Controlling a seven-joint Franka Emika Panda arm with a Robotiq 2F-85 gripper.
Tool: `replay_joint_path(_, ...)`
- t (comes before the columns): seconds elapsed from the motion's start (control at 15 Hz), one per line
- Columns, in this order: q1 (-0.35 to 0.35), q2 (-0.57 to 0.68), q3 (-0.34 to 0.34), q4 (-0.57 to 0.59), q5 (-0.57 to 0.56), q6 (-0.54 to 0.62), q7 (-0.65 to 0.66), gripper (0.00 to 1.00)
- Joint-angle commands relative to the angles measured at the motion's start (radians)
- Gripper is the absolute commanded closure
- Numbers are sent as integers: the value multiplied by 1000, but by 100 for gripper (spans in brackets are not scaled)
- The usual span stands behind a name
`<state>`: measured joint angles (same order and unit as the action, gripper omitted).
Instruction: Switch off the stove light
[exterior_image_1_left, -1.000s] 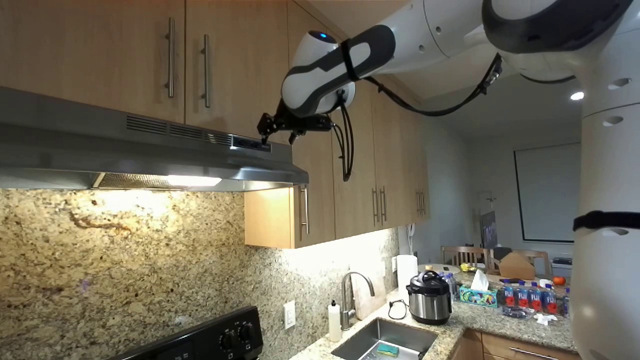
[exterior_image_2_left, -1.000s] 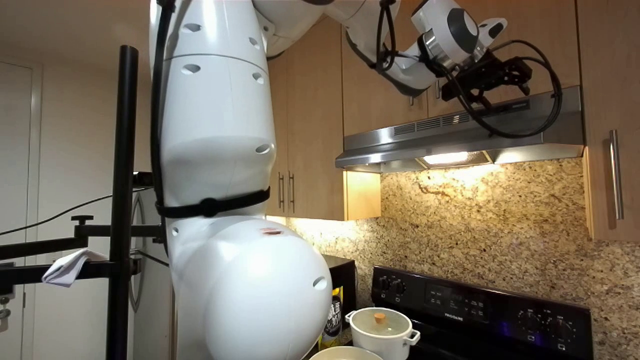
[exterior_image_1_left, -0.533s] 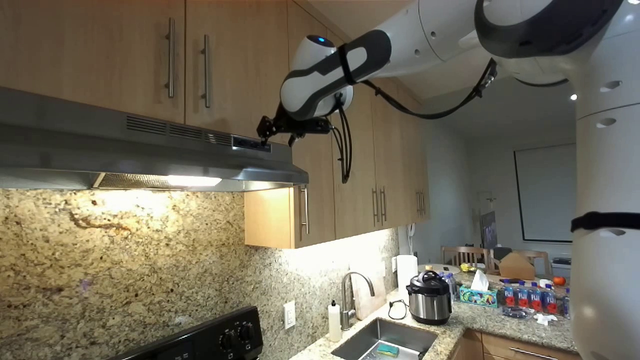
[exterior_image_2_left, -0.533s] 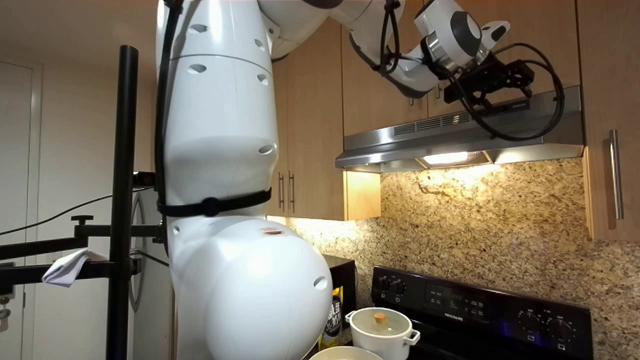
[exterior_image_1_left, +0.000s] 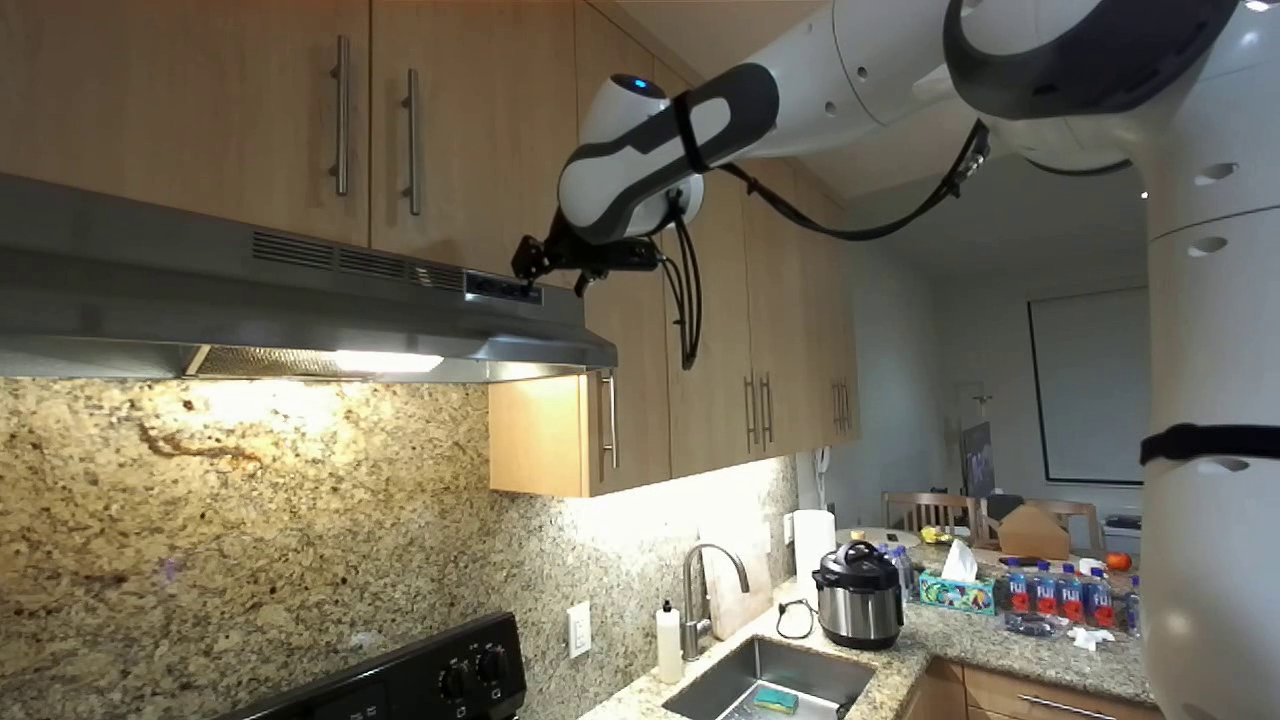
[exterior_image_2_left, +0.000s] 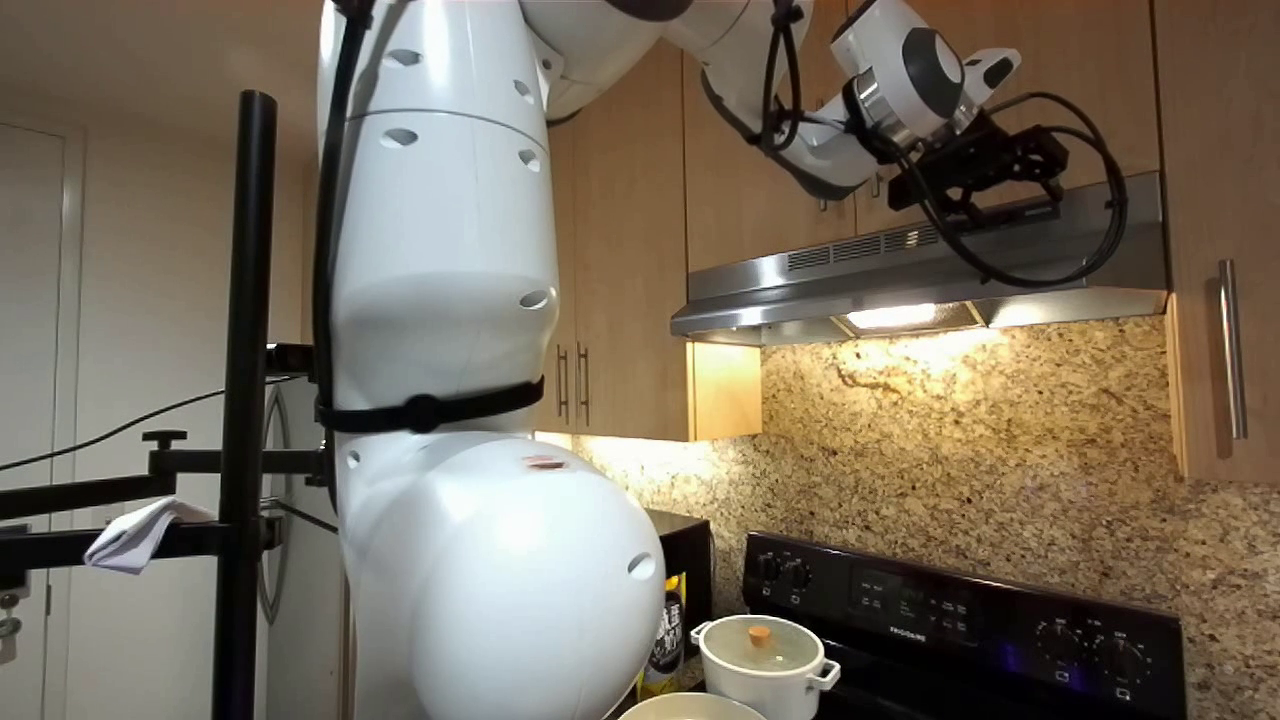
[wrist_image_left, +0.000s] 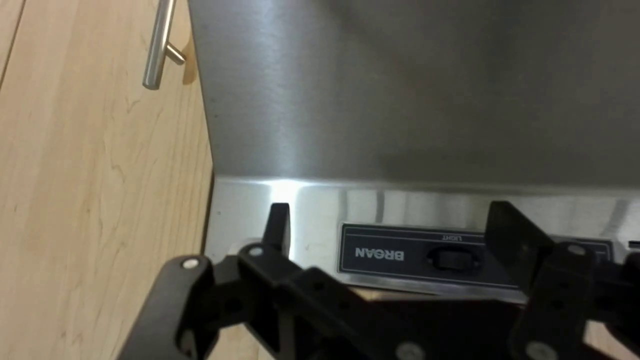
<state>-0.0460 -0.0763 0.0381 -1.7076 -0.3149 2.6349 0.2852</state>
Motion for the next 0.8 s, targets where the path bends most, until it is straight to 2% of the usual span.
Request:
replay_joint_path(0.0,6,1,-5,3,7,-2,-5,0)
replay_joint_path(0.27,9,1,-5,3,10,-2,-5,0)
replay_joint_path(0.47,-4,3,0,3,-47,13,33,0)
replay_joint_path(0.73,-6,6,-1,4,-51,24,42,0)
